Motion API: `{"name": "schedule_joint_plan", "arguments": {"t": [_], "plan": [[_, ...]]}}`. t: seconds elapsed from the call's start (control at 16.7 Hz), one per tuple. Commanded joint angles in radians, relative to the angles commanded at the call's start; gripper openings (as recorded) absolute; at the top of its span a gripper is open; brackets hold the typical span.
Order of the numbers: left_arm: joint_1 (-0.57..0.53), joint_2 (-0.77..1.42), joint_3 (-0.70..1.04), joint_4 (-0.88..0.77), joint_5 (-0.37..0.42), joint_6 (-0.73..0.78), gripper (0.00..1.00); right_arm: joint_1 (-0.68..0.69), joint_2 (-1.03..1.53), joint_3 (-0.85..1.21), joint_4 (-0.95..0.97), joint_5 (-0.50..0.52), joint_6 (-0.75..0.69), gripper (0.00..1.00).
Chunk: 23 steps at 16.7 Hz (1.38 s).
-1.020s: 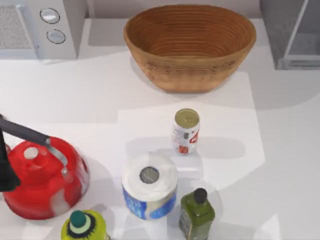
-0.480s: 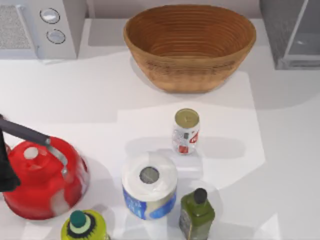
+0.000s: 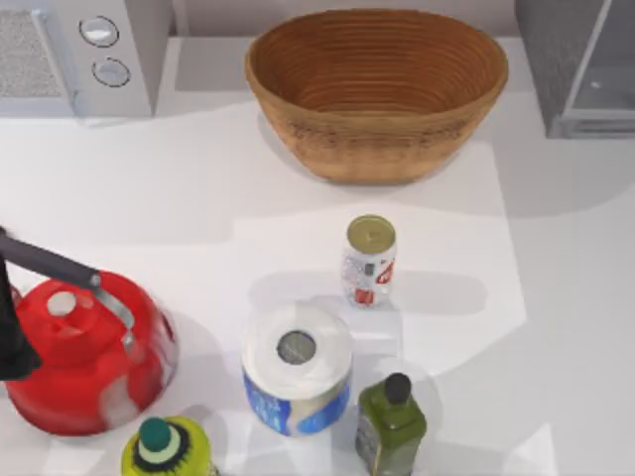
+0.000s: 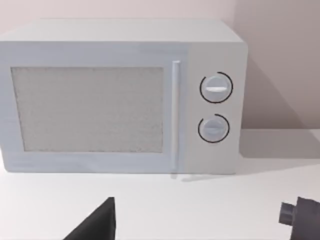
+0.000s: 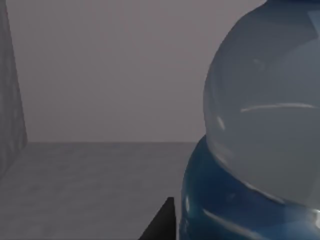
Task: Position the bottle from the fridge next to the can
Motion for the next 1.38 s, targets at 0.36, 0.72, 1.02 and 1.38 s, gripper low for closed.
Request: {"name": "schedule_joint_plan", "arguments": {"t": [0.36,0.72,1.02,1.38], "plan": [[0.0,0.0,0.0,0.0,0.0,0.0,1.0,-0.003,-0.017,0.003,-0.017,0.0,0.001,0.0],[0.0,0.0,0.0,0.0,0.0,0.0,1.0,-0.003,-0.129,0.025,-0.154,-0.002,0.003,0.0],[0.0,0.0,0.0,0.0,0.0,0.0,1.0,-0.004,-0.132,0.02,-0.155,-0.003,0.004,0.0],[0.0,0.0,0.0,0.0,0.0,0.0,1.0,-0.039,-0.28,-0.213,-0.068,-0.04,0.008,0.0]]}}
